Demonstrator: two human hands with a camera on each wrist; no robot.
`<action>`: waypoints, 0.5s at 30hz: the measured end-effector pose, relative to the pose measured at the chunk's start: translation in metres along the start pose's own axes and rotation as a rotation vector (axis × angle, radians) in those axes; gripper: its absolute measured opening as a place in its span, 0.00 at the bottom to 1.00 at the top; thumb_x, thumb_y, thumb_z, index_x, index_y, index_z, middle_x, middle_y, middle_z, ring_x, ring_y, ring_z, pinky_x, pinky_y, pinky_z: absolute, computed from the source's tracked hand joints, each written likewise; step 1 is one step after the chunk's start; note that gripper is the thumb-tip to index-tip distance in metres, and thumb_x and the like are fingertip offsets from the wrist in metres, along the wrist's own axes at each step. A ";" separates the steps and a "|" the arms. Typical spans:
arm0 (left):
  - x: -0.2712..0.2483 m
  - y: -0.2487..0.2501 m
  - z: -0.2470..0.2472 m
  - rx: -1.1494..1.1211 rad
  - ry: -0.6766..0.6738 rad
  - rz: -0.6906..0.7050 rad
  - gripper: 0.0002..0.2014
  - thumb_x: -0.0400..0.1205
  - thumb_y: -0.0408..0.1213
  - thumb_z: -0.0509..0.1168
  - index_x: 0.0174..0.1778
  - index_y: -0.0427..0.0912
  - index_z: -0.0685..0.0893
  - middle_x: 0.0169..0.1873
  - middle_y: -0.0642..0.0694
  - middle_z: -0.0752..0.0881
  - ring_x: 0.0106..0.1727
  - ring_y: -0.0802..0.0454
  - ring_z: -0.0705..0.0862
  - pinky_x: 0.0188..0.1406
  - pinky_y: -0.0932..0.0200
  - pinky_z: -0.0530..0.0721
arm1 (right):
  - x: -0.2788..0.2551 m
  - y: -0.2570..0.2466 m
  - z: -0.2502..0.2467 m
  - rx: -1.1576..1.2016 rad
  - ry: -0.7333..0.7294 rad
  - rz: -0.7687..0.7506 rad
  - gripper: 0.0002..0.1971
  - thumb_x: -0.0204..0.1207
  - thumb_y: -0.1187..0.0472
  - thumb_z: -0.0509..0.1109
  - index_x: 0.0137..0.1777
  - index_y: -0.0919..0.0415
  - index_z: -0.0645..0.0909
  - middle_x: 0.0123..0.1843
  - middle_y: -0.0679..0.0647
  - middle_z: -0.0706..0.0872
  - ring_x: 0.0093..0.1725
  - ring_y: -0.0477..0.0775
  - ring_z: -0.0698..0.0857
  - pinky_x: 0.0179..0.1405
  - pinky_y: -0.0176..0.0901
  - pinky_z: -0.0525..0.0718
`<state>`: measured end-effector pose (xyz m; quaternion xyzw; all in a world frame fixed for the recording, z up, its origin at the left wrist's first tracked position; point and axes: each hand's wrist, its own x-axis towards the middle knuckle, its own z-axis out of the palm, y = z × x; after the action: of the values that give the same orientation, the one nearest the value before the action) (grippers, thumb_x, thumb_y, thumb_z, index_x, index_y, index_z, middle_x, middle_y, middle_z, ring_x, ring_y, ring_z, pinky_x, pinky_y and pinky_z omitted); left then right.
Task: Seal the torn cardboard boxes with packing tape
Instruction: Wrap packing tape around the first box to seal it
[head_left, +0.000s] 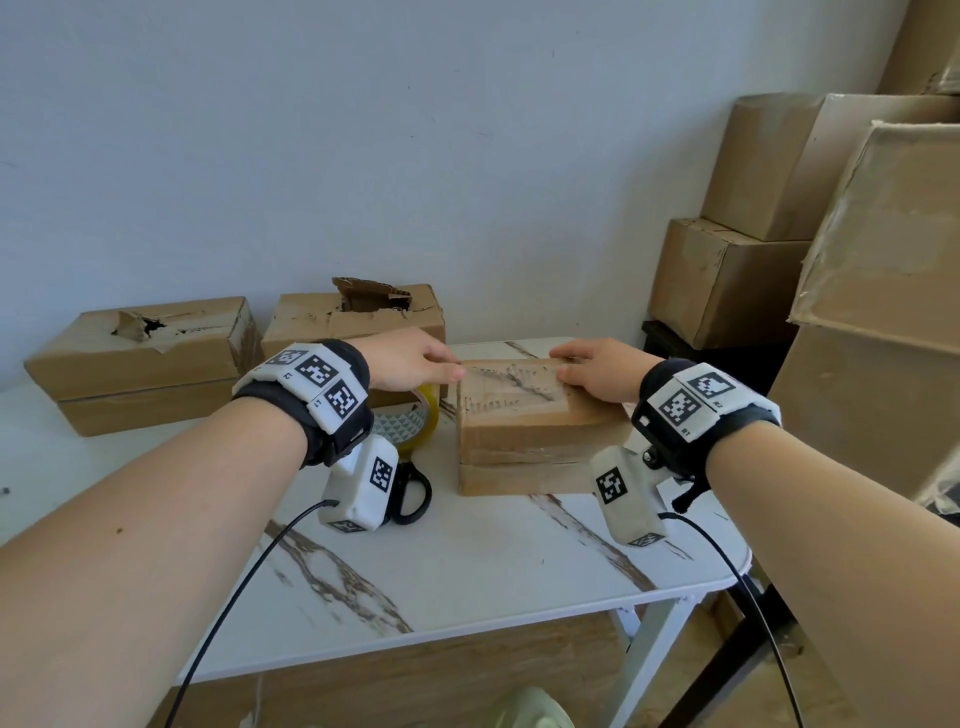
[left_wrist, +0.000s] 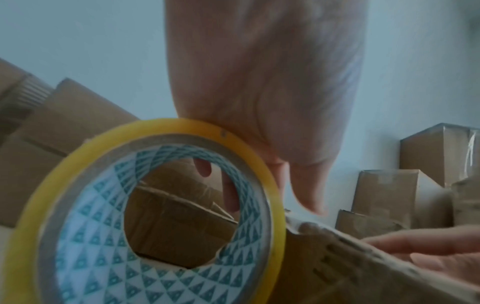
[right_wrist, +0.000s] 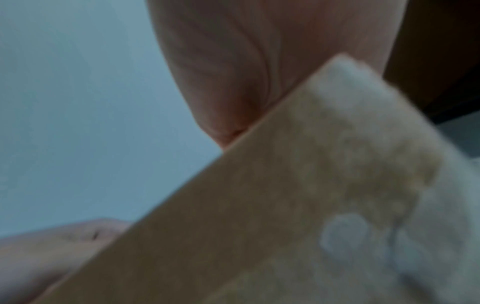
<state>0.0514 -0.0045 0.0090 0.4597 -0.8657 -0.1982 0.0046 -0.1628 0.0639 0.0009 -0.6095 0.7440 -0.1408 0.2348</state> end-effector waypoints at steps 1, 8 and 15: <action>-0.001 0.000 0.001 -0.008 0.010 -0.015 0.22 0.85 0.52 0.54 0.70 0.46 0.78 0.65 0.47 0.81 0.64 0.49 0.79 0.62 0.56 0.75 | -0.001 -0.004 0.000 -0.024 0.009 -0.006 0.26 0.81 0.49 0.64 0.78 0.50 0.68 0.77 0.53 0.71 0.74 0.56 0.72 0.71 0.43 0.69; -0.002 -0.011 0.000 -0.057 0.125 -0.067 0.18 0.86 0.45 0.57 0.69 0.43 0.79 0.68 0.46 0.79 0.67 0.49 0.76 0.64 0.56 0.71 | -0.005 -0.023 0.005 -0.270 -0.075 -0.133 0.54 0.54 0.24 0.71 0.79 0.48 0.63 0.75 0.47 0.73 0.73 0.53 0.74 0.74 0.54 0.70; -0.002 -0.019 0.000 -0.031 0.098 -0.124 0.17 0.81 0.51 0.64 0.55 0.41 0.87 0.52 0.45 0.87 0.53 0.48 0.82 0.55 0.53 0.79 | -0.010 -0.065 0.026 -0.341 -0.183 -0.241 0.58 0.58 0.38 0.80 0.83 0.53 0.52 0.80 0.49 0.66 0.77 0.53 0.67 0.78 0.52 0.63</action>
<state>0.0671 -0.0125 0.0028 0.5212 -0.8312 -0.1889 0.0419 -0.0929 0.0616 0.0134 -0.7351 0.6544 0.0159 0.1764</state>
